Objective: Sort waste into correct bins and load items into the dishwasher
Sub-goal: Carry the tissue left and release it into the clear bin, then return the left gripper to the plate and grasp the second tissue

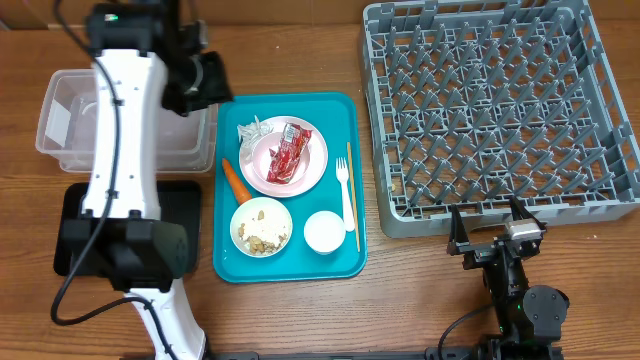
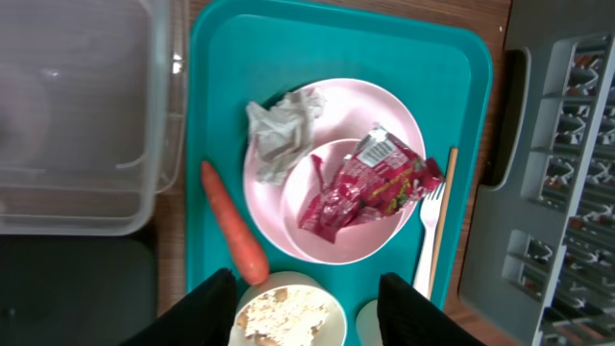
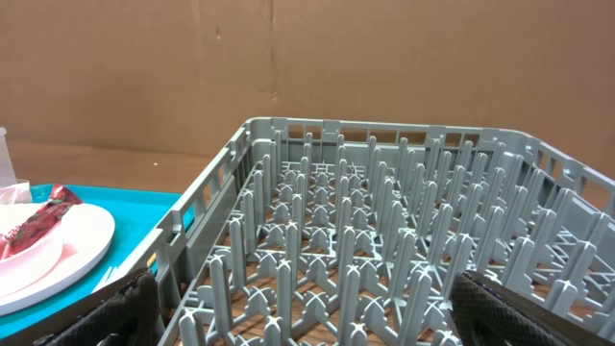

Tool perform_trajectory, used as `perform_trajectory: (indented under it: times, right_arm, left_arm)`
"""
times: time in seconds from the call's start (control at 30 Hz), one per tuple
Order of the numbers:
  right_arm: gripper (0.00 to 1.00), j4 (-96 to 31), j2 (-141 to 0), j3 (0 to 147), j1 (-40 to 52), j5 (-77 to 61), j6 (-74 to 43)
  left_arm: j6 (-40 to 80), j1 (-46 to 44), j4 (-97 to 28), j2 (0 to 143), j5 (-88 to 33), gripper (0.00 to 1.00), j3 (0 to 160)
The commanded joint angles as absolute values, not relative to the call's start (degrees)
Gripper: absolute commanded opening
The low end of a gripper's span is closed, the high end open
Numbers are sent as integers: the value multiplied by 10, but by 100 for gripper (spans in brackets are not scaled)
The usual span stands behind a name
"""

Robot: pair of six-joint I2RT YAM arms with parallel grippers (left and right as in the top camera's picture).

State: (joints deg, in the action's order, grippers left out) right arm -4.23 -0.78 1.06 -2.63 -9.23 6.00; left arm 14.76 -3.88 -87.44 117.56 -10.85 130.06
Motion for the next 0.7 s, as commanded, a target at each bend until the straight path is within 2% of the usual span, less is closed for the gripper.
perform_trajectory:
  times: [0.0, 0.17, 0.2, 0.43, 0.67]
  right_arm:
    - [100, -39, -2, 4, -30, -95, 56]
    - [100, -39, -2, 4, -30, -95, 56]
    - [100, -39, -2, 4, -30, -95, 56]
    - [100, -39, -2, 4, -30, -95, 56]
    - [100, -39, -2, 4, -30, -95, 56]
  left_arm:
    - [207, -72, -868, 1175, -37, 54, 1295]
    - [243, -118, -860, 1185, 3, 56, 1295]
    - [251, -125, -860, 1190, 9, 60, 1295]
    - [279, -142, -856, 1248, 19, 69, 1295]
    - [300, -142, -827, 1326, 20, 66, 1295]
